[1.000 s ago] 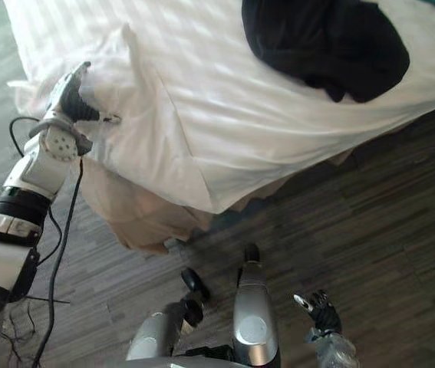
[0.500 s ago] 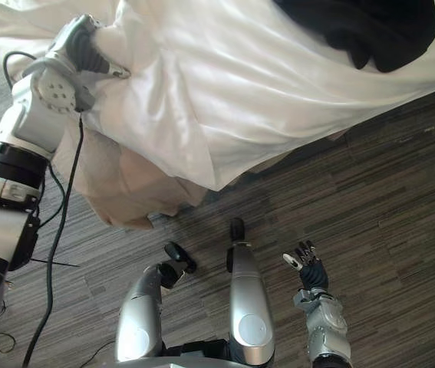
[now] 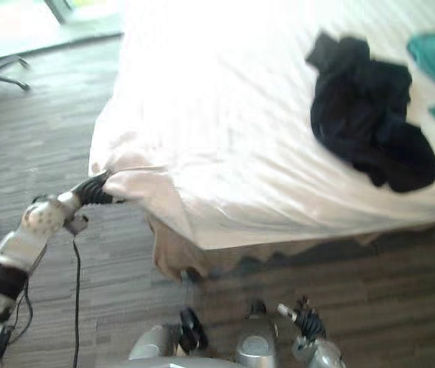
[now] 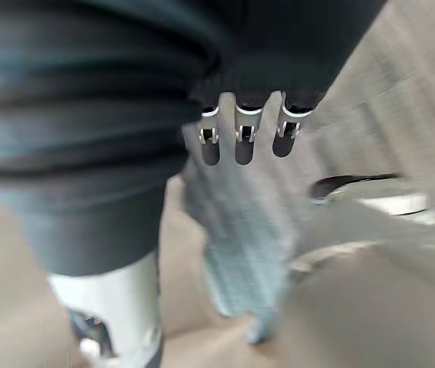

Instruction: Tidy the bed and pick cloth on bed and put in laundry

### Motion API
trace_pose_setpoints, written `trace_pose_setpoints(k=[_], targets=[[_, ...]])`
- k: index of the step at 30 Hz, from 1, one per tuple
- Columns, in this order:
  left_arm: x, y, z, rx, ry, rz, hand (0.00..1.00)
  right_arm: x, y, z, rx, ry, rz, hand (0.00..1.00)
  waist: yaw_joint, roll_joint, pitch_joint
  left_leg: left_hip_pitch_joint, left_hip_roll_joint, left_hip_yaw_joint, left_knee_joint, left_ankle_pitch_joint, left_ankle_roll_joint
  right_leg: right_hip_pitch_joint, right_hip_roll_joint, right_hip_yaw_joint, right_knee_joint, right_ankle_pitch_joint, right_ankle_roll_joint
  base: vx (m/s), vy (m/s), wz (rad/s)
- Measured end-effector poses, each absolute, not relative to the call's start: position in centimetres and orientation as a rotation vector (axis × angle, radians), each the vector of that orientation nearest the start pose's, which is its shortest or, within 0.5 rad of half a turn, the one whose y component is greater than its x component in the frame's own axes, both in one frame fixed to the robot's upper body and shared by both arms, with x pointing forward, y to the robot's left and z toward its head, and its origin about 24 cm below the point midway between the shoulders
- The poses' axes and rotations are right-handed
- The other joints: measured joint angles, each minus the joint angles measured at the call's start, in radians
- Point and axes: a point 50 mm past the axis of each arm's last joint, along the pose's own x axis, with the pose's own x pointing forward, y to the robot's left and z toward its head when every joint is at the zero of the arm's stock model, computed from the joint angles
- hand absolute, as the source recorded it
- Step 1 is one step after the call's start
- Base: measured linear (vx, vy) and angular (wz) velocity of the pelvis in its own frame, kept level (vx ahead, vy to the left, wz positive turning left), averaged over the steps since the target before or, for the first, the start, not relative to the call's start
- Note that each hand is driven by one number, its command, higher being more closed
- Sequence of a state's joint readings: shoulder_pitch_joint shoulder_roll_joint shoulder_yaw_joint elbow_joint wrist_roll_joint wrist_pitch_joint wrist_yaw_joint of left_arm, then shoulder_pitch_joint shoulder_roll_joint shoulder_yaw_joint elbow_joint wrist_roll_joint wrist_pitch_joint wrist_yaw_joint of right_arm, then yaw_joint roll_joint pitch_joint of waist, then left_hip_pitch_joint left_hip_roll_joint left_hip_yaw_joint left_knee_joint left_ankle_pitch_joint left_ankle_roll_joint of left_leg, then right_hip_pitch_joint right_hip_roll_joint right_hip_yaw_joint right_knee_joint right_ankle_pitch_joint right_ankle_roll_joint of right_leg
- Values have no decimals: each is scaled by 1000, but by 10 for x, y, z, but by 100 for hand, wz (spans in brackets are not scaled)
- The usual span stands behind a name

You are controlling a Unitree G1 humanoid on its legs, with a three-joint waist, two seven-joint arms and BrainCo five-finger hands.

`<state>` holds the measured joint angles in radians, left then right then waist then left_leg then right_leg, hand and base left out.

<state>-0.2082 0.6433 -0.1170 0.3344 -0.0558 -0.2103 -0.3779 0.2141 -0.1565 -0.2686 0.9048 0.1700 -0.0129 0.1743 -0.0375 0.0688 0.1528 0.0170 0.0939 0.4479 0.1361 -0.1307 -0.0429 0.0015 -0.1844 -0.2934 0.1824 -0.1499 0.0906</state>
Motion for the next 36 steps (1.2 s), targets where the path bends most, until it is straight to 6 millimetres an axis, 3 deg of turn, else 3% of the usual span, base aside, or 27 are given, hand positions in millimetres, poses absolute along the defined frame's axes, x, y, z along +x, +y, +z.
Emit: trace_pose_setpoints(k=[7, 9, 11, 12, 14, 16, 17, 19, 20, 21, 23, 27, 29, 32, 34, 36], targets=[[229, 246, -20, 391, 342, -307, 0, 39, -241, -160, 246, 1252, -281, 0, 4, 10, -76, 70, 2, -75, -30, 1, -1, 125, 32, -28, -106, 16, -4, 170, -34, 9], [205, 252, -55, 334, 498, -170, 0, 32, -237, -163, 275, 1316, -268, 0, 15, -13, -97, 73, 22, -81, 32, -3, -7, 156, 32, -28, -106, 26, -20, 190, -32, 3], [198, 257, -63, 310, 535, -99, 0, 34, -233, -164, 294, 1324, -260, 0, 30, -51, -89, 48, 10, -93, 69, -43, -21, 172, 16, -26, -106, 31, -26, 99, 19, -1], [180, 261, -81, 209, 599, 81, 0, 26, -238, -165, 315, 1362, -286, 0, 41, -39, -105, 46, -44, -202, -175, 119, -5, 186, 27, -38, -101, 31, -23, 47, 46, -2], [155, 277, -96, 131, 681, 272, 0, 22, -234, -167, 347, 1375, -302, 0, 53, -59, -125, 53, -48, -195, -165, 117, 1, 186, 18, -50, -94, 23, -13, 78, 11, -3], [103, 312, -109, 29, 790, 623, 0, 19, -218, -171, 407, 1387, -288, 0, 55, -88, -129, 61, -51, -196, -159, 116, 2, 201, 12, -53, -84, 24, -12, 161, -47, 7], [93, 318, -110, 21, 807, 689, 0, 18, -215, -171, 418, 1392, -287, 0, 57, -92, -127, 65, -50, -203, -159, 116, 2, 204, 12, -53, -76, 25, -12, 159, -50, 33], [60, 331, -114, -53, 849, 906, 0, 14, -212, -172, 458, 1392, -317, 0, 56, -92, -123, 75, -39, -228, -150, 116, 2, 202, 17, -54, -22, 25, -11, 100, -49, 36], [38, 334, -118, -119, 872, 1058, 0, 13, -213, -172, 473, 1389, -337, 0, 56, -77, -121, 83, -20, -242, -149, 116, 2, 182, 24, -53, 29, 18, -9, 57, -47, 22], [12, 337, -120, -206, 883, 1240, 0, 14, -213, -172, 487, 1380, -347, 0, 62, -74, -124, 85, -14, -239, -150, 116, 1, 185, 39, -52, -35, -10, -9, 31, -45, 10], [-20, 332, -126, -342, 911, 1471, 0, 20, -214, -172, 502, 1365, -362, 0, 61, -79, -117, 87, -25, -241, -164, 108, -10, 189, 31, -68, -94, 10, -13, -8, -75, 4], [-70, 288, -141, -588, 1009, 1826, 0, 16, -224, -171, 504, 1367, -415, 0, 78, -35, -107, 107, -24, -243, -214, 133, -21, 205, 46, -78, -131, 7, -15, -44, -67, 3], [-82, 274, -144, -602, 1072, 1837, 0, 15, -226, -171, 499, 1376, -423, 0, 78, -31, -107, 109, -26, -244, -234, 139, -24, 208, 46, -82, -142, -5, -13, -99, -55, 7], [-79, 253, -153, -557, 1176, 1623, 0, 14, -222, -172, 519, 1385, -426, 0, 80, -42, -103, 106, -30, -248, -240, 148, -26, 210, 43, -86, -147, -9, -12, -122, -15, 5], [-65, 243, -158, -500, 1214, 1422, 0, 15, -216, -173, 549, 1378, -446, 0, 78, -51, -101, 106, -36, -253, -240, 153, -24, 210, 41, -92, -146, -11, -7, -125, 13, 6], [-36, 240, -161, -407, 1193, 1140, 0, 15, -211, -174, 608, 1362, -511, 0, 67, -64, -95, 105, -38, -259, -241, 159, -23, 209, 40, -92, -145, -17, 3, -114, 14, 6]])
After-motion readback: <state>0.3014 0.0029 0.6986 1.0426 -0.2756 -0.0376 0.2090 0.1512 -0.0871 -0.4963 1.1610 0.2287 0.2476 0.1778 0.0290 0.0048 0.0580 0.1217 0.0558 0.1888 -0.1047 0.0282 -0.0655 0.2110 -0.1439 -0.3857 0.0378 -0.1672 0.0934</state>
